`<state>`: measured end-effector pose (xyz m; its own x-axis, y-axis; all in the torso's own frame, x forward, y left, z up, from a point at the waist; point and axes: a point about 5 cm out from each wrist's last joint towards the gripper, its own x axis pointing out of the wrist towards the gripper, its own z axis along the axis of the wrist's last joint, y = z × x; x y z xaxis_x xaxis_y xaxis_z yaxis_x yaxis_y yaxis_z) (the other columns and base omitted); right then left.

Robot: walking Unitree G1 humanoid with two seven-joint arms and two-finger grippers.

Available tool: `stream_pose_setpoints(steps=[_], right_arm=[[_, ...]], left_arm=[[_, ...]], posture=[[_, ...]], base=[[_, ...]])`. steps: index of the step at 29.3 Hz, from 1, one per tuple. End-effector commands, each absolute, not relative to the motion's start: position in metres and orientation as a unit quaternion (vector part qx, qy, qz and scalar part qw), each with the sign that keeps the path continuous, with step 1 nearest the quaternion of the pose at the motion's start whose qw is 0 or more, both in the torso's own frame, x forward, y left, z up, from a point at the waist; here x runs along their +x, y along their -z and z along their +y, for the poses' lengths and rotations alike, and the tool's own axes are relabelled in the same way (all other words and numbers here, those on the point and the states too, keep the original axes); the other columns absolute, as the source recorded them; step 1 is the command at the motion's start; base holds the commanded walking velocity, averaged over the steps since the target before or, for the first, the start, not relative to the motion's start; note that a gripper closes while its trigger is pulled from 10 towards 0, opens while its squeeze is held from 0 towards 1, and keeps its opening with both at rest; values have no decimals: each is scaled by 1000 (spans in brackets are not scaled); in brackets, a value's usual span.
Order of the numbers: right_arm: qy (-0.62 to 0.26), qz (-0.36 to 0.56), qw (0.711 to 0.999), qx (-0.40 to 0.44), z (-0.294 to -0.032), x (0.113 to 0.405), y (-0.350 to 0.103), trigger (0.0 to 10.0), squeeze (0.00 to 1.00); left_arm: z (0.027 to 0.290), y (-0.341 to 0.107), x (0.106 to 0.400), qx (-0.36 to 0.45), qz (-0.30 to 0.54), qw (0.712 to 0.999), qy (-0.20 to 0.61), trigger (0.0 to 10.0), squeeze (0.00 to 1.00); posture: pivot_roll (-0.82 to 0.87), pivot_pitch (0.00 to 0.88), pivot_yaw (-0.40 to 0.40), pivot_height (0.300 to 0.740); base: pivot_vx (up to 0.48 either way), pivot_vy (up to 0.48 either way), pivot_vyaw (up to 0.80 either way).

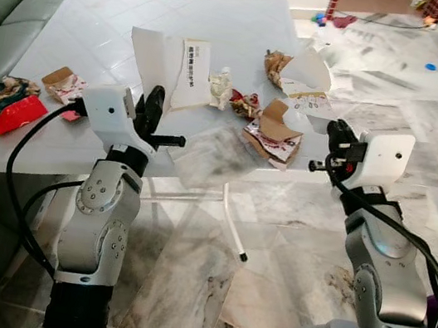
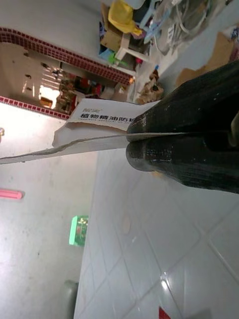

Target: Picking trash to rubbish bin

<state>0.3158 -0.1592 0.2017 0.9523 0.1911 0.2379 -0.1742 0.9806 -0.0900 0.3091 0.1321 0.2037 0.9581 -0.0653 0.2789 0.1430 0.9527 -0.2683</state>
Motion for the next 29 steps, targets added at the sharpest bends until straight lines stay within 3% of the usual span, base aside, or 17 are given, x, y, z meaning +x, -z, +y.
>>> stream_pose_setpoints(steps=[1, 10, 22, 29], right_arm=[[-99, -135, 985, -34, -159, 318, -207, 10000, 0], [-116, -144, 982, -44, -155, 329, -219, 10000, 0], [-139, -152, 978, -21, -135, 335, -215, 10000, 0], [-127, -167, 978, -10, -131, 342, -218, 10000, 0]], left_arm=[[131, -204, 310, -146, -136, 979, 49, 0, 0], [117, -202, 314, -149, -142, 976, 64, 0, 0], [123, -203, 316, -151, -137, 977, 55, 0, 0], [134, -199, 317, -135, -130, 981, 56, 0, 0]], posture=[[-92, 42, 48, 740], [-120, 0, -20, 740], [-35, 32, 38, 740], [-39, 20, 54, 740]], base=[[0, 0, -800], [0, 0, -800], [0, 0, -760], [0, 0, -60]])
